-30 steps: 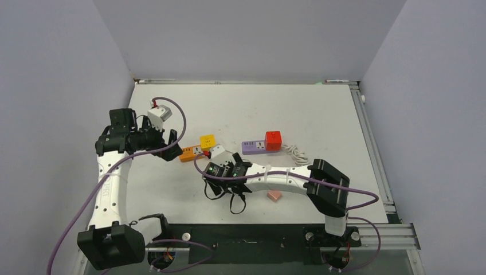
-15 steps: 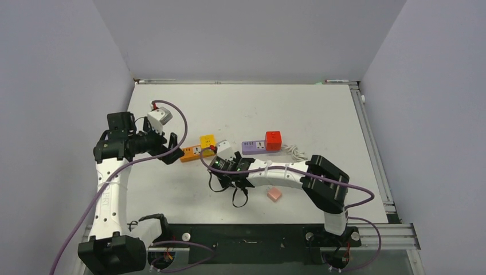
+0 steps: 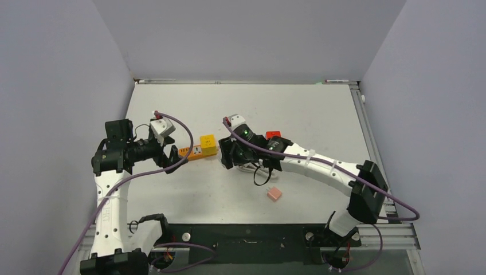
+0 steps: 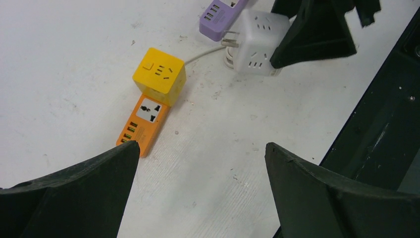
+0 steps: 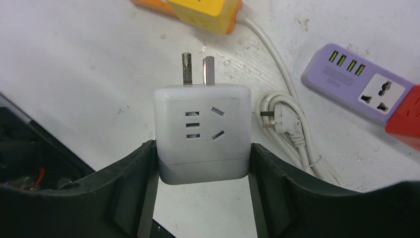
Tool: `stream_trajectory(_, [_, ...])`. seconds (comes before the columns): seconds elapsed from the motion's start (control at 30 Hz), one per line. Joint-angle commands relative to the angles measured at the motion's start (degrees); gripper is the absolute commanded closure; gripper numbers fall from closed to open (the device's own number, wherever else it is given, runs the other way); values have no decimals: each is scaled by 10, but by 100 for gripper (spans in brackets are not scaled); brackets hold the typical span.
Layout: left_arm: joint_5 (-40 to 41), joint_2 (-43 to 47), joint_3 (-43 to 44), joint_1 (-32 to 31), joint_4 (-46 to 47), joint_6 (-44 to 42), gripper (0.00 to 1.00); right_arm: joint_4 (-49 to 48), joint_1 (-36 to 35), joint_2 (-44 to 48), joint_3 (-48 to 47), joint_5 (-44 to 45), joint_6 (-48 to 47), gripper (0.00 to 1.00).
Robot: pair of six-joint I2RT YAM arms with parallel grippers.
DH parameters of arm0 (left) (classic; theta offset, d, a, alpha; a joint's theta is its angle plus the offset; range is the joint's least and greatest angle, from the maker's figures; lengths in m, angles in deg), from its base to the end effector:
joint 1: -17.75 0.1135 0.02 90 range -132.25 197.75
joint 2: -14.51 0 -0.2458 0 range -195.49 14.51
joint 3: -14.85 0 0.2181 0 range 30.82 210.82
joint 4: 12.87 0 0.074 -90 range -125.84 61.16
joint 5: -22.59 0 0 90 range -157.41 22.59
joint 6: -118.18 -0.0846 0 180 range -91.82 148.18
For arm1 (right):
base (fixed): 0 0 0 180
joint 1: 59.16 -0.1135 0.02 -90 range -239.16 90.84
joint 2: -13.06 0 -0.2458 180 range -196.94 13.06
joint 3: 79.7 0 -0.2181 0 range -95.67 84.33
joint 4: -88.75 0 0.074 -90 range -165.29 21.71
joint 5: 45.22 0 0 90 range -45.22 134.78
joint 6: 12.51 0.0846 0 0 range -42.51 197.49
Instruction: Insert the plug
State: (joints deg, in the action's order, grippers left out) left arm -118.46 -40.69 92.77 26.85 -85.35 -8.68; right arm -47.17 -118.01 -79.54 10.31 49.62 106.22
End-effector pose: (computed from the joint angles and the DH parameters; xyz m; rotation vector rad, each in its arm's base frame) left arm 0.1714 -0.0392 0.3025 0.8608 1.9515 -0.6231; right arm 0.1911 0.3024 0.2339 -0.6025 2.3990 0.6041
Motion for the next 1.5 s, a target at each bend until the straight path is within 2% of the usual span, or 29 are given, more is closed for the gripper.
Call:
stream_trajectory(0.0, [-64,27,-1,-4,-44,-103,4,-25,13,63,-41,-129,-66,76])
stream_trajectory(0.1, [-72,46,3,-9,-48,-118,4,-47,12,112,-20,-163,-122,75])
stream_trajectory(0.3, [-108,76,0,-14,-60,-139,4,-239,13,259,162,-240,-253,74])
stream_trajectory(0.43, [-128,89,-11,-17,-77,-167,4,-321,14,325,233,-268,-325,77])
stream_trajectory(0.63, [-166,98,-5,-30,-131,-234,4,-261,14,302,196,-325,-402,79])
stream_trajectory(0.93, [-156,154,-28,-70,-135,-310,4,-240,11,271,149,-343,-408,80])
stream_trajectory(1.1, [-127,224,-61,-82,-36,-289,4,-204,-31,246,108,-307,-456,83])
stream_trajectory(1.2, [-129,258,-79,-83,73,-157,4,-197,-83,232,91,-228,-502,88])
stream_trajectory(1.27, [-138,262,-77,-84,112,-93,4,-201,-110,230,88,-179,-524,89])
stream_trajectory(1.37, [-157,256,-62,-85,104,-46,4,-216,-154,238,98,-87,-563,89])
stream_trajectory(1.47, [-171,258,-54,-85,37,-100,4,-226,-193,250,106,-8,-597,89])
